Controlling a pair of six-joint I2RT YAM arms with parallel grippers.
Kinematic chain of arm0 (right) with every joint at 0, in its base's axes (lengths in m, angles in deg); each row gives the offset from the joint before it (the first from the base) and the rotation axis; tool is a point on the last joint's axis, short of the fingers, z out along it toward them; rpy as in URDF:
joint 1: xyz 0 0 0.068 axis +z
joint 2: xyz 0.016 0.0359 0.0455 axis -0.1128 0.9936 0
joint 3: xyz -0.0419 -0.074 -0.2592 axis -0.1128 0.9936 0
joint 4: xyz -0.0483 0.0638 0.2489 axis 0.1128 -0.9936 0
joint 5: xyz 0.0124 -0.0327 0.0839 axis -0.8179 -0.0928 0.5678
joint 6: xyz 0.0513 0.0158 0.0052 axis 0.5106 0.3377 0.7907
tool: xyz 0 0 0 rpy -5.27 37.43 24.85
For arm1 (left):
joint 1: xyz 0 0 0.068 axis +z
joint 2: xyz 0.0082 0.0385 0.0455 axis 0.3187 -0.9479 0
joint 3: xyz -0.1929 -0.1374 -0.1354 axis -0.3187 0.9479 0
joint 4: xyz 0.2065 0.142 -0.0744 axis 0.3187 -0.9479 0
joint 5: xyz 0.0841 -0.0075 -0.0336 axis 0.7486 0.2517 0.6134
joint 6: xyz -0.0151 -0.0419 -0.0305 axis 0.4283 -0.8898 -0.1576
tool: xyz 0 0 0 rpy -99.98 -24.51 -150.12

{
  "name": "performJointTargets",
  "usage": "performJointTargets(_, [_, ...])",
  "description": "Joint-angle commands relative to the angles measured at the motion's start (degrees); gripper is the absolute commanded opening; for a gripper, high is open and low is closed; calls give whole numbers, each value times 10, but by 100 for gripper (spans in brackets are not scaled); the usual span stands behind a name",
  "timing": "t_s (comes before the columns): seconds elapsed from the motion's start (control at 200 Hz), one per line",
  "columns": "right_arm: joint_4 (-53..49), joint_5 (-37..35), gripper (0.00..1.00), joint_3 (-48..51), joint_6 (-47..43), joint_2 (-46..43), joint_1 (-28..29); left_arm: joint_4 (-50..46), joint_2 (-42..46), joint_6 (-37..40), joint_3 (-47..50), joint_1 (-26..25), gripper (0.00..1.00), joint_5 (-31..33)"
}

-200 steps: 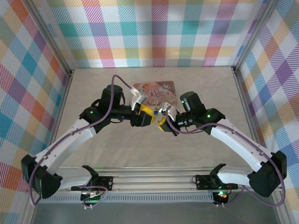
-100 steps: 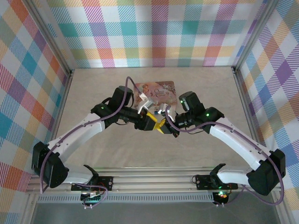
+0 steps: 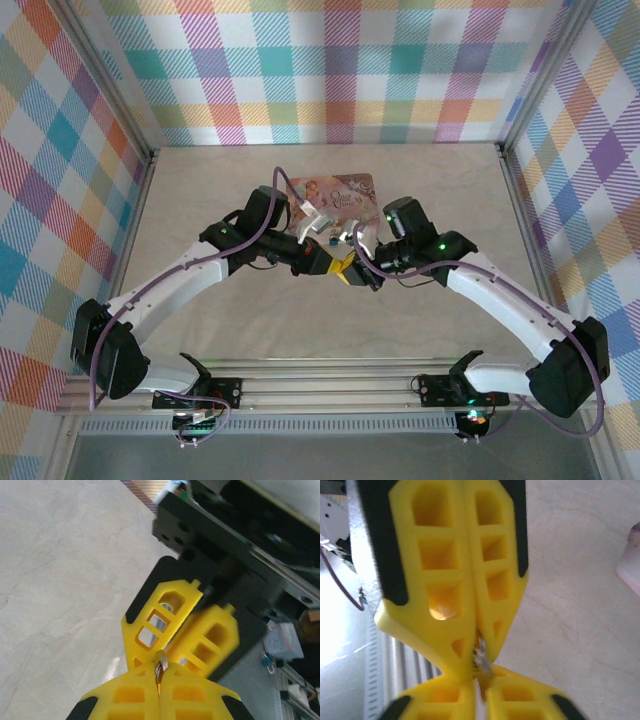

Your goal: Unlock the padlock with the key

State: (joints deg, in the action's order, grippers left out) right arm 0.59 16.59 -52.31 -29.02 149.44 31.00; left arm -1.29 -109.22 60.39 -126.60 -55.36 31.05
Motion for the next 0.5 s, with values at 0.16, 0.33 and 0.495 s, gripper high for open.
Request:
performJointTargets(0.16, [125, -78, 50, 82, 194, -45, 3, 181, -15, -206, 97, 21, 0, 93])
performJointTargets(0.33, [173, -137, 59, 118, 332, -68, 3, 270, 3, -336, 157, 61, 0, 108])
performJointTargets(0.495, [224, -164, 62, 125, 471, -61, 3, 318, -9, -428, 162, 95, 0, 62])
